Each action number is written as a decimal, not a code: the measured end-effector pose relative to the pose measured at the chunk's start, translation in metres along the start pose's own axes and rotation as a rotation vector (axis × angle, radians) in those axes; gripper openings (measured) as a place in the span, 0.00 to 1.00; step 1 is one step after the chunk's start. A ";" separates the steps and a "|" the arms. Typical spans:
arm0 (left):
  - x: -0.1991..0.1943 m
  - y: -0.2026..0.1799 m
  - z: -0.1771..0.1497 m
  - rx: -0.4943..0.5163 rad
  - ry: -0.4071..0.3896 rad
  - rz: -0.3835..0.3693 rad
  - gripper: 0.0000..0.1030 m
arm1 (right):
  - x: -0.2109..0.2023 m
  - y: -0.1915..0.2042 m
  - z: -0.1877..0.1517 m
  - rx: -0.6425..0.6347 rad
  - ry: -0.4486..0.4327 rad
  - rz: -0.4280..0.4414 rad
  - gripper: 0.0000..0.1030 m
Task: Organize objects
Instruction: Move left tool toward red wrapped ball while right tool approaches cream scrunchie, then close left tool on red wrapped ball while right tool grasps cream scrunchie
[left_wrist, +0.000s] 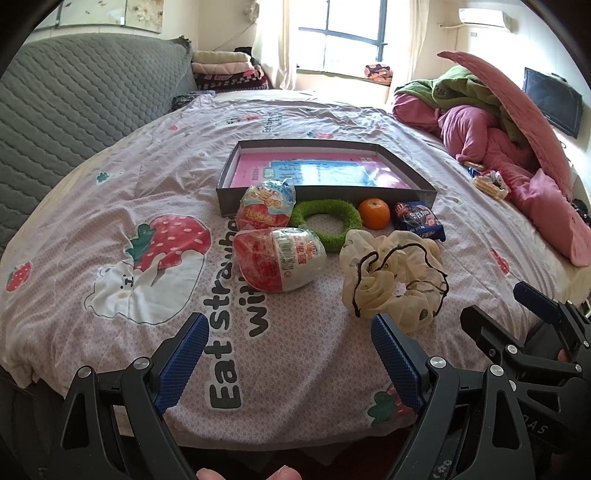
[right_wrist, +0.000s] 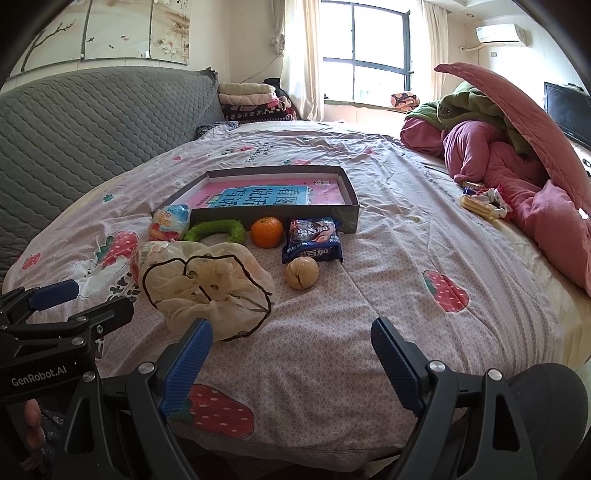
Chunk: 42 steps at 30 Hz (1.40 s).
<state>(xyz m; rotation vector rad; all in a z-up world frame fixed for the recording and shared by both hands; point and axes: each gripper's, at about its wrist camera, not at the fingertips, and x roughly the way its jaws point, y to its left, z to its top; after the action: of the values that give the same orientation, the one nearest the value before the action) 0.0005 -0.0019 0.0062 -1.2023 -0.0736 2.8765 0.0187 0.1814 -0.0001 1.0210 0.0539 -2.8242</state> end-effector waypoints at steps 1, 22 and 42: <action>0.001 0.001 0.000 -0.002 0.000 0.000 0.87 | 0.000 0.001 0.000 -0.002 0.001 0.002 0.85; 0.035 0.028 0.010 0.008 -0.033 0.025 0.87 | 0.022 0.006 0.008 -0.016 0.017 0.066 0.85; 0.080 0.049 0.034 0.023 -0.007 -0.156 0.87 | 0.061 0.013 0.015 -0.036 0.083 0.148 0.85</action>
<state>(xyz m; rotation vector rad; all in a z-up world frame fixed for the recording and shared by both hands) -0.0796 -0.0484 -0.0293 -1.1285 -0.1278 2.7397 -0.0355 0.1602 -0.0270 1.0865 0.0368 -2.6390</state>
